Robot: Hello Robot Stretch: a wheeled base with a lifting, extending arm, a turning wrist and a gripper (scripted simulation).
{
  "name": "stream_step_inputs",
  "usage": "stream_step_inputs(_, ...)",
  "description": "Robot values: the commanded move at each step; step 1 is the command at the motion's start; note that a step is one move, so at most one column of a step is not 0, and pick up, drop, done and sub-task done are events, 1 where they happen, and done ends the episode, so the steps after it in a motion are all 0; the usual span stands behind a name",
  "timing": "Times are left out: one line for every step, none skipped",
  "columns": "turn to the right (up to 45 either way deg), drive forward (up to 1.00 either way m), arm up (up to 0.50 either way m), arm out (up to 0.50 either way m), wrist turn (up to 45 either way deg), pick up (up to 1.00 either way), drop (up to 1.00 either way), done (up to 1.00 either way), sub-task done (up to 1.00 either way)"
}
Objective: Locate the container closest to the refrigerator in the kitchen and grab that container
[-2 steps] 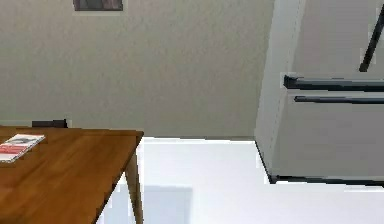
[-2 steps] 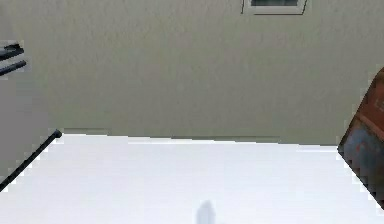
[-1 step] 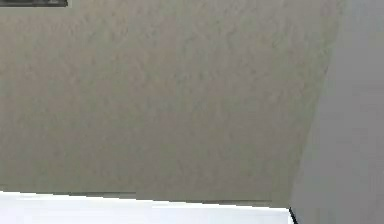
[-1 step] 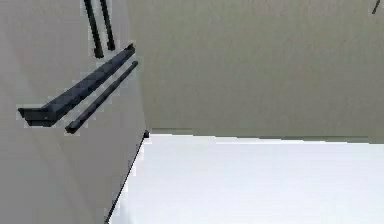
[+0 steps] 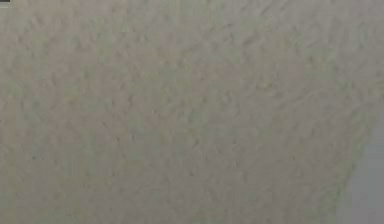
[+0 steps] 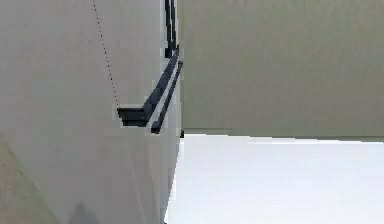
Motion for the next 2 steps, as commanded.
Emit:
stream_step_inputs(-21.0,0.00,0.00,0.00,0.0,0.00,0.00,0.00,0.00)
stream_step_inputs(0.0,0.35,0.00,0.00,0.0,0.00,0.00,0.00,0.00)
